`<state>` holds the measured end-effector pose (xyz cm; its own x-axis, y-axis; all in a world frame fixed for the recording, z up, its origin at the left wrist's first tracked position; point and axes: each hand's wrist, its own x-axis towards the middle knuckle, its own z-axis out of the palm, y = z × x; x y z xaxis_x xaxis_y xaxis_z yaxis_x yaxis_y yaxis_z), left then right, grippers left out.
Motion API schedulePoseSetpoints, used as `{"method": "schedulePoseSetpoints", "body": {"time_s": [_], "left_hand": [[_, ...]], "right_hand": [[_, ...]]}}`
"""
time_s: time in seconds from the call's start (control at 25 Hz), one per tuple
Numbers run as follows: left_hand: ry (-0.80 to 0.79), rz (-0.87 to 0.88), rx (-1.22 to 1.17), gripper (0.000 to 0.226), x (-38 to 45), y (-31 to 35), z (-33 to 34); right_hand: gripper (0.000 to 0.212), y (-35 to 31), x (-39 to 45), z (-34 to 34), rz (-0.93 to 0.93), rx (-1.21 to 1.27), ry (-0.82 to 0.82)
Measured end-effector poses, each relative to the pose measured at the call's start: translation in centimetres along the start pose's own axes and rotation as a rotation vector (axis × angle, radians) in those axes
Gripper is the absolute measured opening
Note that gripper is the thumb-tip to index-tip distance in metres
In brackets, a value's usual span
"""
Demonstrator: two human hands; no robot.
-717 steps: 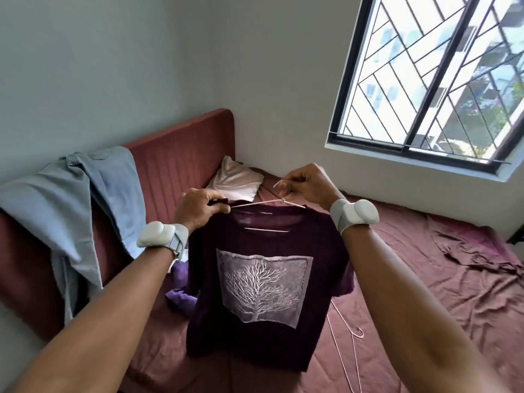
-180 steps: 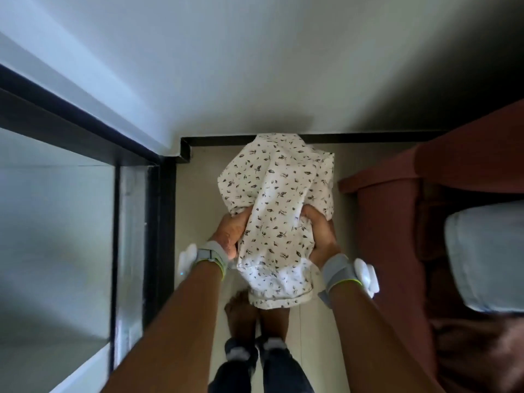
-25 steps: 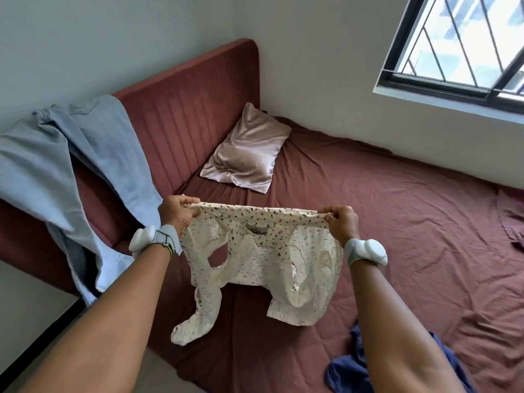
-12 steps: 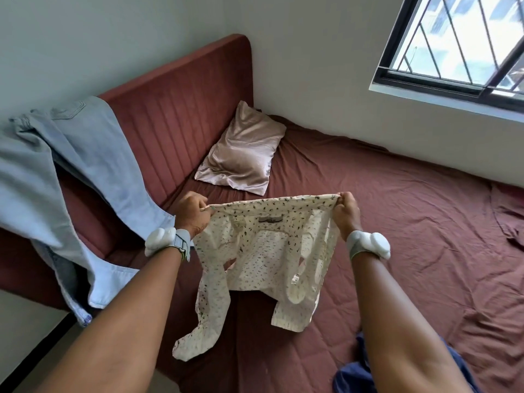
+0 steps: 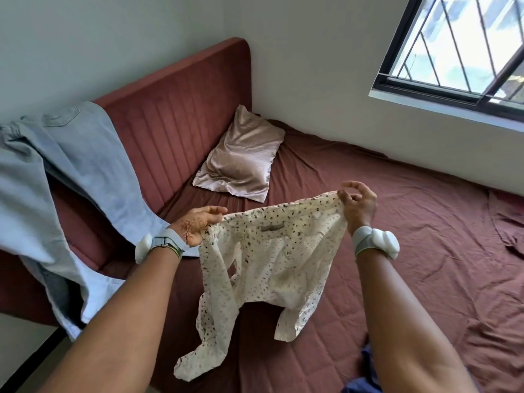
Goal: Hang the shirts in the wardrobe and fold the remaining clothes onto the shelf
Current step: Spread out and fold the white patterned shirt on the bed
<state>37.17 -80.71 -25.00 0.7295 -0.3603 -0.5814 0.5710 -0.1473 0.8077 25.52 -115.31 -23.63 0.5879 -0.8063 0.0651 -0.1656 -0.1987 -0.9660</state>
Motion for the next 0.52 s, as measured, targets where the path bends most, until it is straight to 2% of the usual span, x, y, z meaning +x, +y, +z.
{"method": "schedulePoseSetpoints", "body": {"time_s": [0.12, 0.2, 0.28, 0.36, 0.44, 0.52], "left_hand": [[0.138, 0.06, 0.064, 0.023, 0.4, 0.8, -0.1], [0.277, 0.073, 0.141, 0.022, 1.0, 0.6, -0.8], [0.339, 0.119, 0.183, 0.024, 1.3, 0.3, -1.3], [0.281, 0.195, 0.253, 0.026, 1.1, -0.1, -1.1], [0.171, 0.285, 0.373, 0.016, 0.3, -0.1, -0.7], [0.136, 0.379, 0.667, 0.04, -0.2, 0.1, -0.5]], "right_hand": [[0.015, 0.6, 0.5, -0.2, -0.026, -0.07, -0.059], [0.014, 0.4, 0.6, -0.5, -0.067, -0.157, -0.227], [0.026, 0.2, 0.5, -0.8, -0.06, -0.24, -0.367], [0.026, 0.2, 0.3, -0.8, -0.082, -0.305, -0.339], [0.015, 0.2, 0.1, -0.7, -0.127, -0.371, -0.262], [0.013, 0.3, 0.2, -0.8, -0.189, -0.453, -0.22]]}}
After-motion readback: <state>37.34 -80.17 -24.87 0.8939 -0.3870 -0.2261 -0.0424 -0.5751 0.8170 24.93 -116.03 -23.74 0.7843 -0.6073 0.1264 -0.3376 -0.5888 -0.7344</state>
